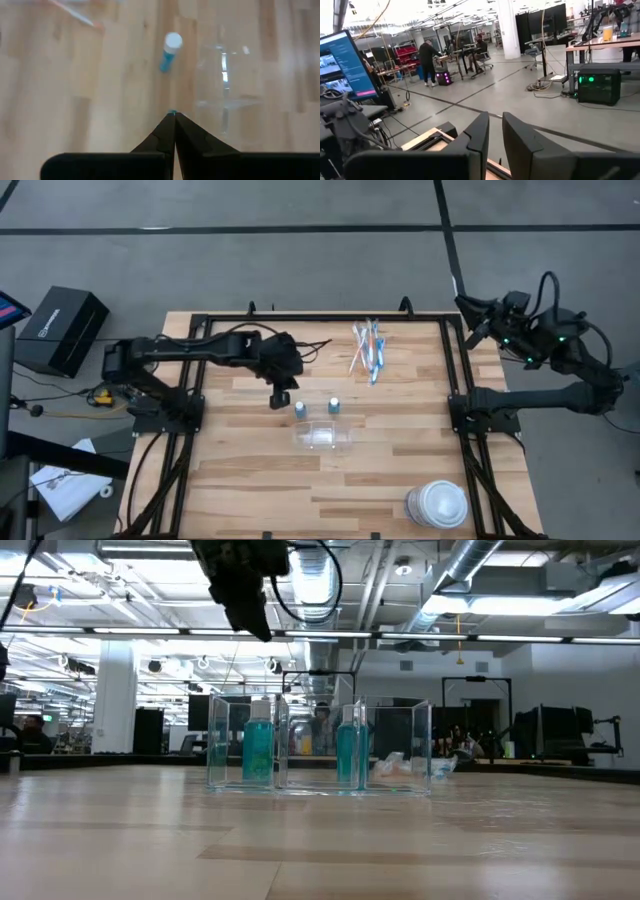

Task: Pick & Place toothbrushing station
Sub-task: Put the left blue mouthwash into the transparent organizer

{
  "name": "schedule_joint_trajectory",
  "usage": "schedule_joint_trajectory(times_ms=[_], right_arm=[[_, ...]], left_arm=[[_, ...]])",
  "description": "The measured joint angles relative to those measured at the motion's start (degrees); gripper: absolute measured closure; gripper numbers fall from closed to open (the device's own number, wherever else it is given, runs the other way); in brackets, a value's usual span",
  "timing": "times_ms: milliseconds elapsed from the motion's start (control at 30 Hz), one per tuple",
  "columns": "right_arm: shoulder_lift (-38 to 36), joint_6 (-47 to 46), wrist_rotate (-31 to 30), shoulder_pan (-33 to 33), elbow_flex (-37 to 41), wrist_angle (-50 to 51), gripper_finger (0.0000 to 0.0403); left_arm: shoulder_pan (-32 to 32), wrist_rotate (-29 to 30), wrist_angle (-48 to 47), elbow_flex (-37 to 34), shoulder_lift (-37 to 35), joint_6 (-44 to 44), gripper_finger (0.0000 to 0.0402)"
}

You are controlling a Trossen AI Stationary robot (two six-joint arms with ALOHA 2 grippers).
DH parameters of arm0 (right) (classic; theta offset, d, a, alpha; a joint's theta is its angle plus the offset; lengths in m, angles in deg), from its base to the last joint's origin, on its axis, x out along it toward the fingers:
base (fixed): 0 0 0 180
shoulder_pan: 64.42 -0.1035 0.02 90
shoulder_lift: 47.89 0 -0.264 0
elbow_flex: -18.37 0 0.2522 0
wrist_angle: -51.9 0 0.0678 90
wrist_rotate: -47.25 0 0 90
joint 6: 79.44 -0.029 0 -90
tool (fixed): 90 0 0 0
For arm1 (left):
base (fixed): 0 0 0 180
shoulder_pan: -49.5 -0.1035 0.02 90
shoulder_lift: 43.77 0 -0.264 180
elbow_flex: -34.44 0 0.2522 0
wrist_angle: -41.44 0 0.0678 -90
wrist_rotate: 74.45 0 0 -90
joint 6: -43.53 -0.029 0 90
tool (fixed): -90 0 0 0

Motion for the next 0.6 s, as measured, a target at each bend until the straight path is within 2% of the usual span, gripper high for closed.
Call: schedule_joint_trajectory(times_ms=[133,267,400,600], right_arm=[[0.1,0.0,0.0,0.0,0.0,2.3,0.0356],[0.1,0.0,0.0,0.0,0.0,3.4,0.0356],[0.1,0.2,0.0,0.0,0.0,3.3,0.0356],[0.1,1.3,0.1,0.0,0.0,3.3,0.0356]], left_arm=[[0.0,-6.1,-1.8,0.4,2.9,6.4,0.0398],[0.4,-8.4,-2.5,0.2,4.9,12.1,0.0374],[0.4,-7.8,-2.9,0.2,5.3,16.5,0.0321],[0.4,-5.2,-3.0,0.3,4.5,18.2,0.0255]])
